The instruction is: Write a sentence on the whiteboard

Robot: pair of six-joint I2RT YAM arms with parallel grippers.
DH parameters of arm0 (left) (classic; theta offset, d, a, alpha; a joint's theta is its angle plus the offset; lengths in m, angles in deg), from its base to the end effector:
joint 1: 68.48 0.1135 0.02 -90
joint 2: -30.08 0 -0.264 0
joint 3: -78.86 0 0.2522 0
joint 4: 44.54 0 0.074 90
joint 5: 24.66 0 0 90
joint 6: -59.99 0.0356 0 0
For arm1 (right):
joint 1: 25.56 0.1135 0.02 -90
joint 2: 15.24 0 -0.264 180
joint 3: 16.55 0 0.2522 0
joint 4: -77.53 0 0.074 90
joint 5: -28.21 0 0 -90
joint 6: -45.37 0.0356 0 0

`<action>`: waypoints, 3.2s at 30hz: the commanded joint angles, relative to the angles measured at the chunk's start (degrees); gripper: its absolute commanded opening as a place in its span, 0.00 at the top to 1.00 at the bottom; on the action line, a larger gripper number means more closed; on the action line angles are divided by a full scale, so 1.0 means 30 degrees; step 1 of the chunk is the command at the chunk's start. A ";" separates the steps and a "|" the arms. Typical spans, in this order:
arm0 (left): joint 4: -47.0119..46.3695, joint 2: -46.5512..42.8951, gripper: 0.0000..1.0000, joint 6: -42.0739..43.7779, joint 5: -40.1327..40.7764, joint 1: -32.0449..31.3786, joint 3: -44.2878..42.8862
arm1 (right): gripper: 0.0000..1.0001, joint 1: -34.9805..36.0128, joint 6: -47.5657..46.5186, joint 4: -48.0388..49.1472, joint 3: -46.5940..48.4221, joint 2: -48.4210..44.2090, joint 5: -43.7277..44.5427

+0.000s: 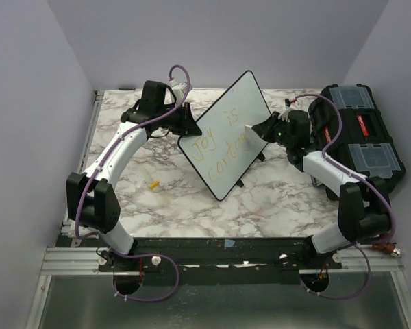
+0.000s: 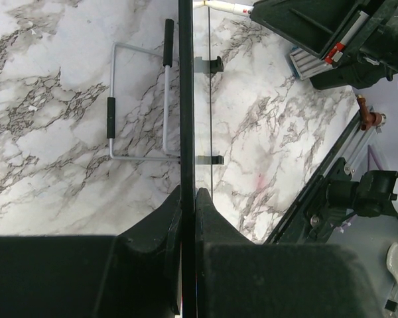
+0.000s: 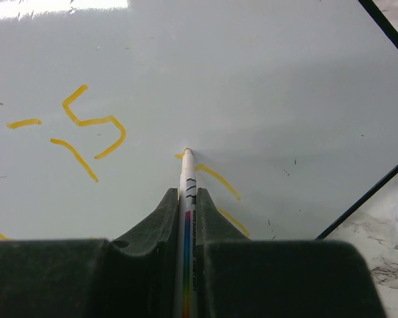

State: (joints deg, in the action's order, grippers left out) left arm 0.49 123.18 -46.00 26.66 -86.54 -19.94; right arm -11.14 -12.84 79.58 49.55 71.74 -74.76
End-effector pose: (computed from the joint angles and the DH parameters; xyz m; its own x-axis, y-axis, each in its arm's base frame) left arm 0.3391 -0.1340 0.3376 -0.7725 0.0257 -0.6345 0.5085 0.6235 -0.5939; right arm 0.3318 0.0936 0.2522 -0.5019 0.4010 -0.7663 -0.2165 0.7996 0.5602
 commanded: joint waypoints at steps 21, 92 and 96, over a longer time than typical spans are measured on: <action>0.0972 0.0380 1.00 0.1865 -0.0018 -0.0541 0.0161 | 0.99 -0.0908 -0.0080 -0.0352 0.0365 0.0165 0.1552; 0.1033 0.0336 1.00 0.1917 -0.0031 -0.0541 -0.0028 | 0.99 -0.0916 -0.1167 -0.0756 0.0984 0.1289 -0.0901; 0.1003 0.0394 1.00 0.1900 -0.0063 -0.0541 -0.0082 | 0.99 -0.0910 -0.1138 -0.0642 0.0833 0.1161 -0.1340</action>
State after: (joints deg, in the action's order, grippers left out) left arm 0.69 123.46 -45.91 26.36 -86.58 -20.29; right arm -14.53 -16.16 77.46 52.21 75.33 -73.34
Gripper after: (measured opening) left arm 0.084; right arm 0.125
